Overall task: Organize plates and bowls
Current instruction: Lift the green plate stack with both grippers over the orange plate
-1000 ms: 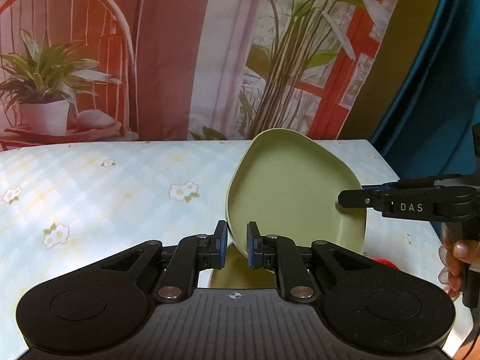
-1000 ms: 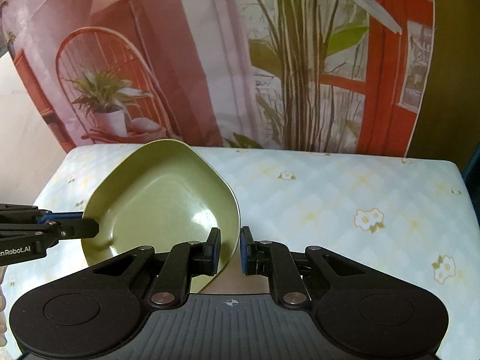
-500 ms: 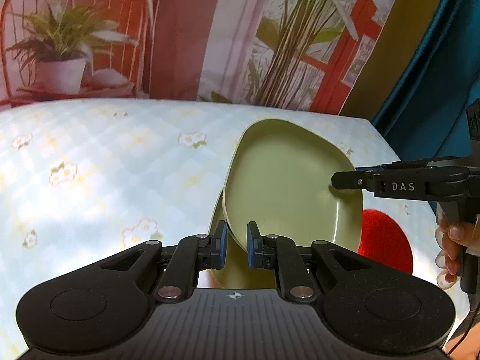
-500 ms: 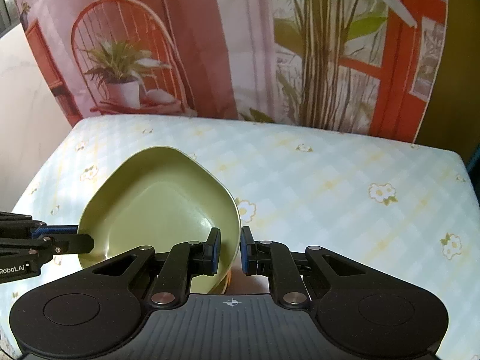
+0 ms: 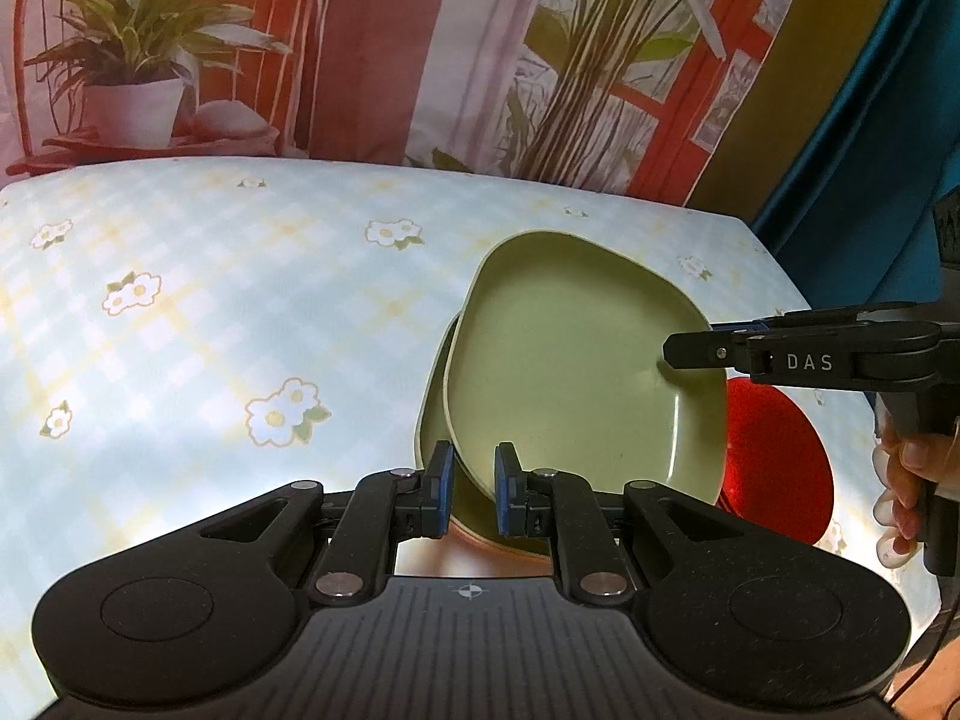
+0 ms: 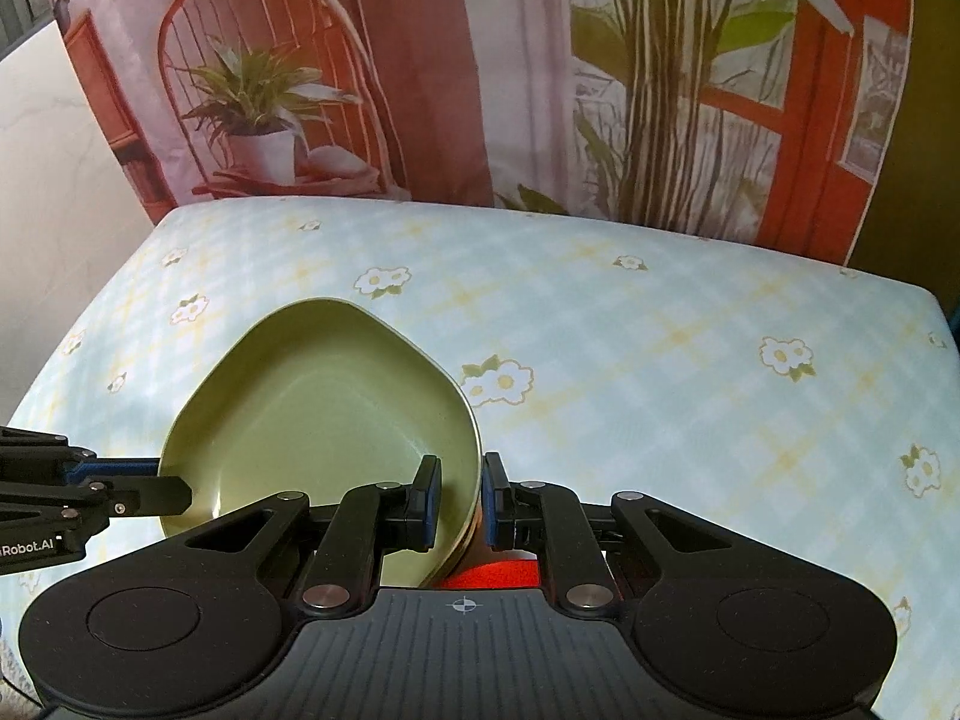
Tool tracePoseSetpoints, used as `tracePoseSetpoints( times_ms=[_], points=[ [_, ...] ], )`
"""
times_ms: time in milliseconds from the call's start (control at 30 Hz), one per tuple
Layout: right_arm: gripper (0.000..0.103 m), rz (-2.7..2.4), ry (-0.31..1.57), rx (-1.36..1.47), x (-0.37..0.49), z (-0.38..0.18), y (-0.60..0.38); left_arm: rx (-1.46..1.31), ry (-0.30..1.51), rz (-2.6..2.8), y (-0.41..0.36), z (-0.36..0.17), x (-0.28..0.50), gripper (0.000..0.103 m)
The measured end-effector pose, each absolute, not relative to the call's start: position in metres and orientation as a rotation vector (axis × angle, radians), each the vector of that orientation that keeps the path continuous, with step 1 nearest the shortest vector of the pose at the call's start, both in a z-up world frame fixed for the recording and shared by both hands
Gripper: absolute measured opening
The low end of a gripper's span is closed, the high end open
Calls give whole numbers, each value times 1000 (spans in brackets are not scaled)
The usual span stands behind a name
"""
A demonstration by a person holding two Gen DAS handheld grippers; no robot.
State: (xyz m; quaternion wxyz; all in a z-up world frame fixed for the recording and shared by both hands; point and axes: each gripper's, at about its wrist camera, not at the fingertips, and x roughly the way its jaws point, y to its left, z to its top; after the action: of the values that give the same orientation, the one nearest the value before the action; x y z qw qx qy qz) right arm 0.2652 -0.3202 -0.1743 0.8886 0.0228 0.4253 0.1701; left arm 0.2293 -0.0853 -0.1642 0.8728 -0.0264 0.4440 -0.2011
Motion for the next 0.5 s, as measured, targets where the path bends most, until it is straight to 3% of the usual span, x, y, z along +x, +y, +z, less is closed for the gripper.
tracePoseSetpoints(
  times_ms=[500],
  points=[
    [13,356,911,23,268,-183,-312,-70,965,-414,-86,-172,234,15]
  ],
)
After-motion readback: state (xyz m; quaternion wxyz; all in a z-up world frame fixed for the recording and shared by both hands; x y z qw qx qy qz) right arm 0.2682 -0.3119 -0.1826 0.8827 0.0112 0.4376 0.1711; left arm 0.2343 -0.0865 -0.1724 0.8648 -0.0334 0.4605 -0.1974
